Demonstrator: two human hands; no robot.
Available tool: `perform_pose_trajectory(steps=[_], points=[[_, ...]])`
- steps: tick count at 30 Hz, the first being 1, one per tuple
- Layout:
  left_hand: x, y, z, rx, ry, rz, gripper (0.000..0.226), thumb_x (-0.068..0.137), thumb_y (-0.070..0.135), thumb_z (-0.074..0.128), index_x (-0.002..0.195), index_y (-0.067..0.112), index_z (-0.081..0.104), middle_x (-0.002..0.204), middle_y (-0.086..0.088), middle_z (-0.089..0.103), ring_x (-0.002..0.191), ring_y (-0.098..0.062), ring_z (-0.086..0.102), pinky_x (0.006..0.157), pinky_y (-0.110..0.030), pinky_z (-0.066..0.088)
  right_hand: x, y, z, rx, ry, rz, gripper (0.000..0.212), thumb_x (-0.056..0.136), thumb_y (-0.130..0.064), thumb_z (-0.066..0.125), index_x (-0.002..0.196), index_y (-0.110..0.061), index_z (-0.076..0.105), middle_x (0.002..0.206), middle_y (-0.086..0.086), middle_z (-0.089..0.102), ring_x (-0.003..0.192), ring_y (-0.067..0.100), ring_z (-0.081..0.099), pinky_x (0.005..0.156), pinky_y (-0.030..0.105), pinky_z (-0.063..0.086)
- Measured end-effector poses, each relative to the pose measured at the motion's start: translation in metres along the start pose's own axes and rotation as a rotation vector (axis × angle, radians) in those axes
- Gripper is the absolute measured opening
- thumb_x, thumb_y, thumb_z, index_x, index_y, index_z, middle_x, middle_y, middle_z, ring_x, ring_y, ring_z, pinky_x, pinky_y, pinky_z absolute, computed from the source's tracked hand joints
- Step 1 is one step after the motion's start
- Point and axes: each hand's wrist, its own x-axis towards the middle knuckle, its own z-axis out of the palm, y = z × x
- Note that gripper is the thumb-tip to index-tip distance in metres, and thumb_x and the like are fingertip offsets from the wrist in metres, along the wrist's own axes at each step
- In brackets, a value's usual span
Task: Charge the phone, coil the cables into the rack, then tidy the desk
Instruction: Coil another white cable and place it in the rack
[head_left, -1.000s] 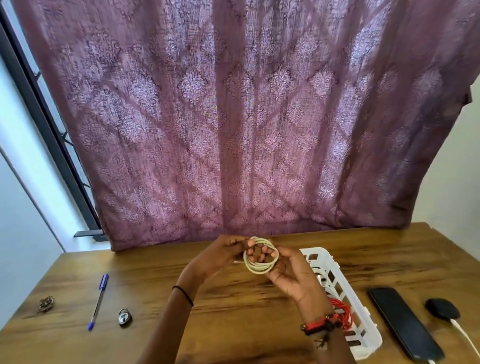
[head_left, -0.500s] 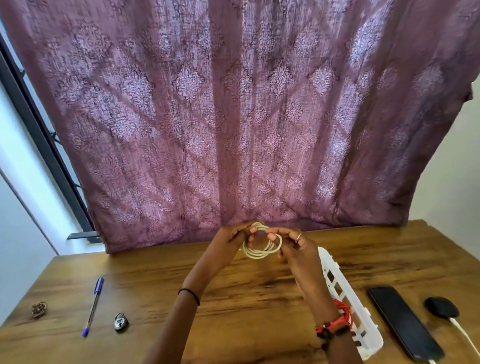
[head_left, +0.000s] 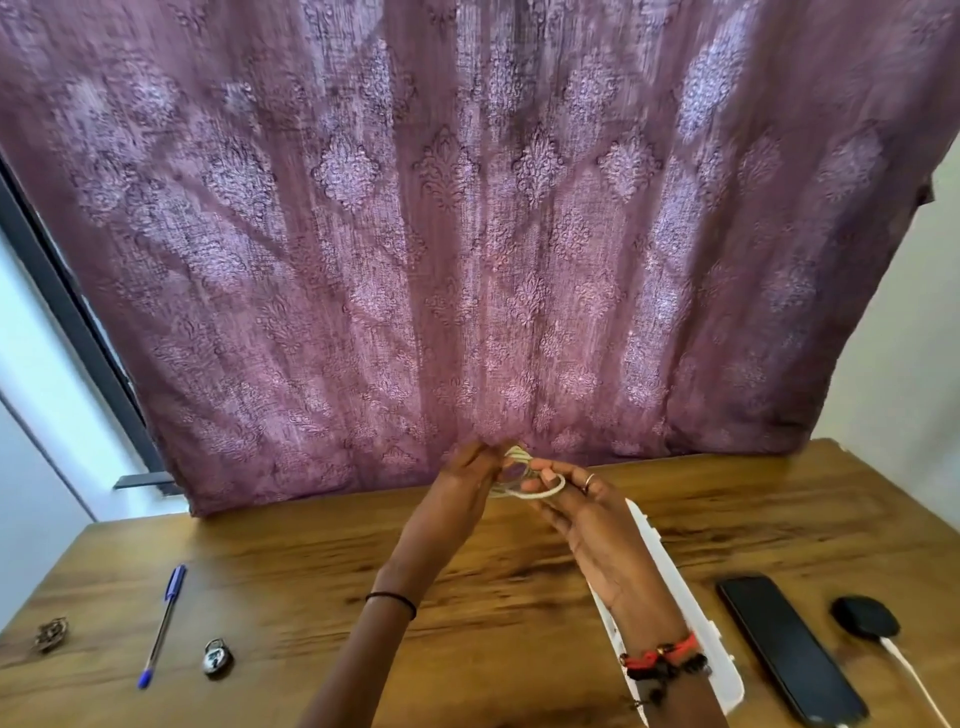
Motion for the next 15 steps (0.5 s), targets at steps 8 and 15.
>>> perform_pose_trajectory(steps=[8,15], points=[[0.004,-0.01,0.015,0.029,0.068,-0.09,0.036,0.094,0.004,0.04,0.126,0.012,0.054,0.108,-0.001,0.054,0.094,-0.011,0.057,0.085,-0.025,0.046,0.018,-0.012,-0.021,0.062,-0.015,0.118,0.023,0.095,-0.01,0.044,0.109,-0.007,0.062,0.054,0.0,0.05,0.039,0.004,0.041,0.038,0.016,0.037],[0.002,-0.006,0.026,0.014,0.14,-0.15,0.036,0.093,0.008,0.037,0.122,0.007,0.058,0.094,0.006,0.053,0.081,0.004,0.051,0.072,-0.005,0.038,0.027,-0.009,-0.032,-0.529,-0.003,-0.08,0.011,0.086,-0.002,0.059,0.088,-0.01,0.067,0.057,-0.002,0.059,0.043,0.001,0.046,0.039,0.011,0.036]])
